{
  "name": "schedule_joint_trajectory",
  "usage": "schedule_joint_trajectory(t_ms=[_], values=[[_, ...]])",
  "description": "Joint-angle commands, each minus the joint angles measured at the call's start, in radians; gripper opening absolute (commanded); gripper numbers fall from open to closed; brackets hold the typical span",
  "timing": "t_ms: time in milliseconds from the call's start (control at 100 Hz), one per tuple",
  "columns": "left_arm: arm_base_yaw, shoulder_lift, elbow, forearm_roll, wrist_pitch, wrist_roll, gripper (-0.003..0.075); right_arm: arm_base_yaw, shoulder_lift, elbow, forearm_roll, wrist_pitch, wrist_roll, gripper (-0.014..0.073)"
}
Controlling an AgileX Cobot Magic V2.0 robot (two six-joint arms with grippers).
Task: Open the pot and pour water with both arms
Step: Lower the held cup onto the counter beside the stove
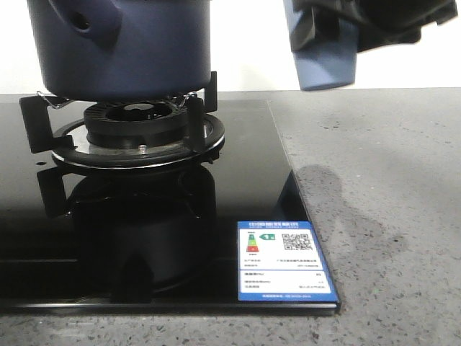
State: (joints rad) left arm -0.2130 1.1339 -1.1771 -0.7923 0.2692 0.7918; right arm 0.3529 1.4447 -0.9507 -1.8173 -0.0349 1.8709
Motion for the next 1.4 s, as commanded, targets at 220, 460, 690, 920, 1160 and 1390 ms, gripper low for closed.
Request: schedule_joint_trajectory(t_ms=[220, 460, 690, 920, 1160, 1390], values=[[0.002, -0.026, -0.044, -0.031, -0.071, -0.001, 0.0316, -0.015, -0.100, -0.026, -0.029, -0.238, -0.095, 0.0332], [0.002, -0.026, -0.044, -0.031, -0.071, -0.001, 0.0316, -0.083, -0.156, -0.024, 0.230, -0.425, -0.279, 0.0332], [0.002, -0.026, -0.044, -0.031, -0.071, -0.001, 0.0316, -0.318, -0.159, 0.012, 0.460, -0.631, -0.390, 0.0332], [0.002, -0.026, -0.044, -0.031, -0.071, -0.001, 0.0316, -0.424, -0.139, 0.062, 0.436, -0.617, -0.574, 0.0332], [0.002, -0.026, -0.044, -0.031, -0.070, -0.001, 0.0316, -0.424, -0.041, 0.065, 0.447, -0.617, -0.643, 0.0332], [0.002, -0.026, -0.044, -0.031, -0.061, -0.001, 0.0316, -0.424, 0.063, 0.065, 0.608, -0.692, -0.840, 0.0330]])
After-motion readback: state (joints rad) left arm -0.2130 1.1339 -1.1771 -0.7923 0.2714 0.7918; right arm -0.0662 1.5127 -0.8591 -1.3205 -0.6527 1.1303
